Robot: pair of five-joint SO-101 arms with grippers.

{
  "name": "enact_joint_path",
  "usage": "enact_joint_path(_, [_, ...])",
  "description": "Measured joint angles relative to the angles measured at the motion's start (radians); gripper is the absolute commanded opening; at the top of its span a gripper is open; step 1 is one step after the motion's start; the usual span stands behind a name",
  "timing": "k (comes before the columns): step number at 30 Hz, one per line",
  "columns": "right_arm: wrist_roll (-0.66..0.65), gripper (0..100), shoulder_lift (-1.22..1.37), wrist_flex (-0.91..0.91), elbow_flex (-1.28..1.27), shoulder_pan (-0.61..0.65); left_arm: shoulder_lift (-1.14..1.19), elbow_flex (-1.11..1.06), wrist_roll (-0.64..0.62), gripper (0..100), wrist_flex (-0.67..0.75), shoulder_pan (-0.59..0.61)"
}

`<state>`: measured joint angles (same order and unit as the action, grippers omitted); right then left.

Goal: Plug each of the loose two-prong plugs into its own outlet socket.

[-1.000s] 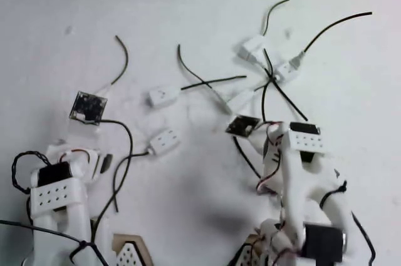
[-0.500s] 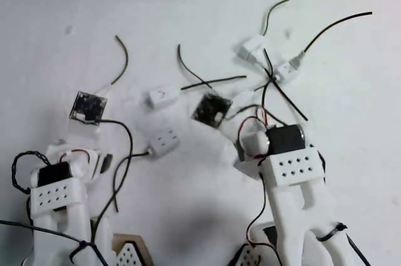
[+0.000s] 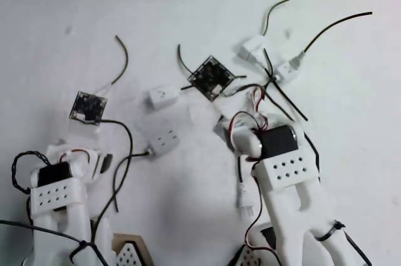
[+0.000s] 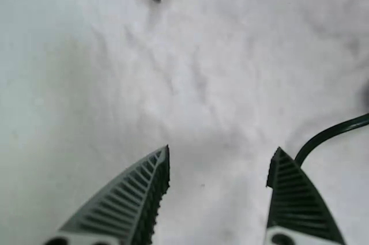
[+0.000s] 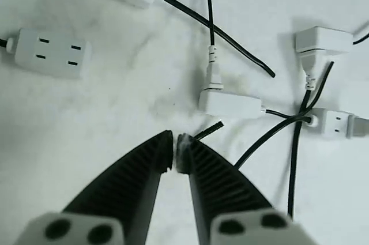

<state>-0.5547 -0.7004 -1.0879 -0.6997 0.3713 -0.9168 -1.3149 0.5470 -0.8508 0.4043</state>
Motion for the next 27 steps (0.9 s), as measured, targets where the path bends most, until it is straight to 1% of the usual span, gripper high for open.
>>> enact_joint_path(5, [0.003, 2.3, 0.002, -0.058, -0.008, 0.020, 0.000, 0.000, 0.000, 28, 0.000, 0.000])
enact_joint_path(11, [0.003, 17.0, 0.043, -0.157, -0.069, 0.021, 0.000, 0.000, 0.000, 28, 0.000, 0.000])
enact_joint_path(16, [0.003, 17.0, 0.207, -0.166, -0.121, -0.021, 0.000, 0.000, 0.000, 28, 0.000, 0.000])
enact_joint_path(19, [0.003, 17.0, 0.342, -0.127, -0.124, -0.043, 0.000, 0.000, 0.000, 28, 0.000, 0.000])
enact_joint_path(22, [0.003, 17.0, 0.466, -0.044, -0.124, -0.054, 0.000, 0.000, 0.000, 28, 0.000, 0.000])
enact_joint_path(27, [0.006, 17.0, 0.597, 0.061, -0.123, -0.055, 0.000, 0.000, 0.000, 28, 0.000, 0.000])
